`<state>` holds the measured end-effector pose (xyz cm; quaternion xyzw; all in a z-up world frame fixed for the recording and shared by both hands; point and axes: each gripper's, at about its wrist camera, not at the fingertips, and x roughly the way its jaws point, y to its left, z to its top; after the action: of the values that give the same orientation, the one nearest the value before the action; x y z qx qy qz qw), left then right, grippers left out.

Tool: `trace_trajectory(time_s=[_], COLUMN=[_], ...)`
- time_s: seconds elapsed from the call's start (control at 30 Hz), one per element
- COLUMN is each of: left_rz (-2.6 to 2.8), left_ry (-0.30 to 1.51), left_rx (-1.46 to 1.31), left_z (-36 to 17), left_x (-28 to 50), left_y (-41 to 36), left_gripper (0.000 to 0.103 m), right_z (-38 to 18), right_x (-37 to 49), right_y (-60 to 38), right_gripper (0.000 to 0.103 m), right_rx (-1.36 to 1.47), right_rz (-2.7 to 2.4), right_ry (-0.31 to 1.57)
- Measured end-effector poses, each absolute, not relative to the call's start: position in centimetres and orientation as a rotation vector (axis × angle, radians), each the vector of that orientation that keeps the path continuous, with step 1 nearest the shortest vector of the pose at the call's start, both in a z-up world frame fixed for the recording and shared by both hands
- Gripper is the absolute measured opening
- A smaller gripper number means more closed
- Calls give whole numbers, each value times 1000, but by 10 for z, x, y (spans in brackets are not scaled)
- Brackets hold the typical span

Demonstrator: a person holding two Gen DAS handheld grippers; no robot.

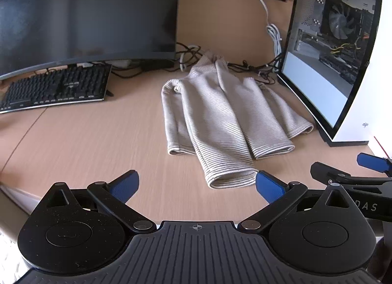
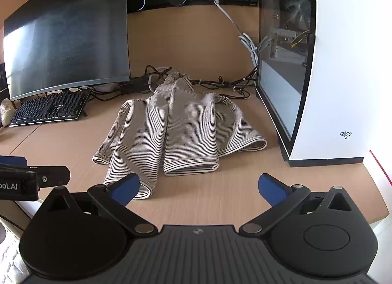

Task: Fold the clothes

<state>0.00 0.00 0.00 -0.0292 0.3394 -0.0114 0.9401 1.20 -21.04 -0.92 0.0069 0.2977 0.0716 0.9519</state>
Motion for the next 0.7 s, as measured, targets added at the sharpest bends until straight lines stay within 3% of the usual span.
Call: trace_trajectory(time_s=[0.7], left_rz=[-46], left_ry=[732], left_rx=[-55], left_z=[0], left_x=[5], left_y=[-1], left_gripper=[103], right_z=[-12], right_x=[12], right_y=[-199], right_gripper=[103], right_rx=[11], right_rz=[146], right_ry=[610])
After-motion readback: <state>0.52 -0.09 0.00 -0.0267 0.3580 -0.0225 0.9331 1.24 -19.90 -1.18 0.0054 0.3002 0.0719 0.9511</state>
